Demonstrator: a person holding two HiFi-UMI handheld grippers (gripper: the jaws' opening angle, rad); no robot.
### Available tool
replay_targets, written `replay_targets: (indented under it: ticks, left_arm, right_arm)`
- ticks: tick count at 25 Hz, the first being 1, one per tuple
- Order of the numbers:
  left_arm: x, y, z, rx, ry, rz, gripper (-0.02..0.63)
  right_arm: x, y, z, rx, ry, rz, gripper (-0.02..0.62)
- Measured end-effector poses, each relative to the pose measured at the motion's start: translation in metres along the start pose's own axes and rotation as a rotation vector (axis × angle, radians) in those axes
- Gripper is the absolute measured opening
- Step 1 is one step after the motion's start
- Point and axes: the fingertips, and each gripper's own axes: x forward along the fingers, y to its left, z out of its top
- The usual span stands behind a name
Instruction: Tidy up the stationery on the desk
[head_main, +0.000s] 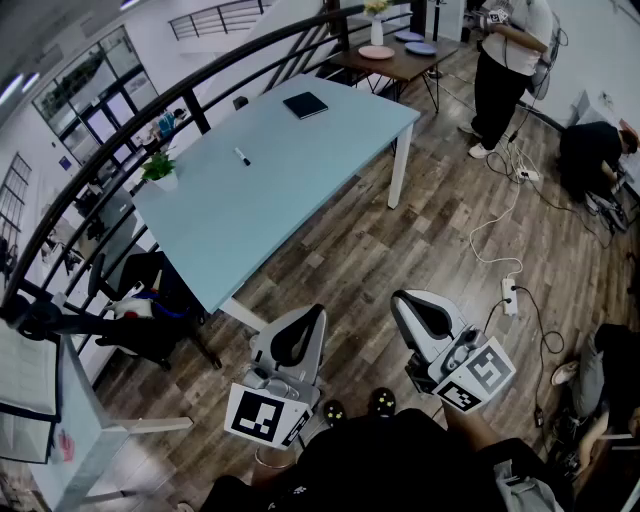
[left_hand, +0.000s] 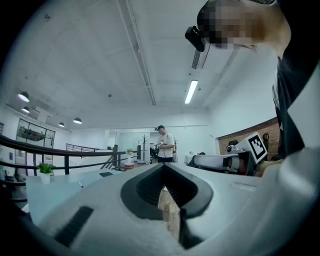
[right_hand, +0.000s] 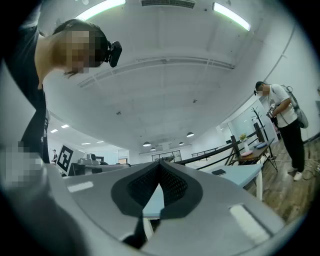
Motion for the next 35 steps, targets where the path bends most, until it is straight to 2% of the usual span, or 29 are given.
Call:
replay_targets:
  ticks: [8, 23, 35]
  left_arm:
    - [0.004, -0.009, -0.001, 0.002, 0.013, 0.009, -0.009]
    - [0.027, -0.027, -0.004, 0.012, 0.031, 0.009, -0.009]
    - [0.059, -0.057, -0.005, 0.027, 0.032, 0.047, -0.009]
  right_arm:
    - [-0.009, -0.006, 0.003, 0.038, -0.014, 0.001, 0.006]
    - [-0.028, -0.04, 0.007, 0.016, -0.012, -0.02, 0.008]
    - [-0.058, -0.077, 0.016, 0.015, -0.008, -0.005, 0.008]
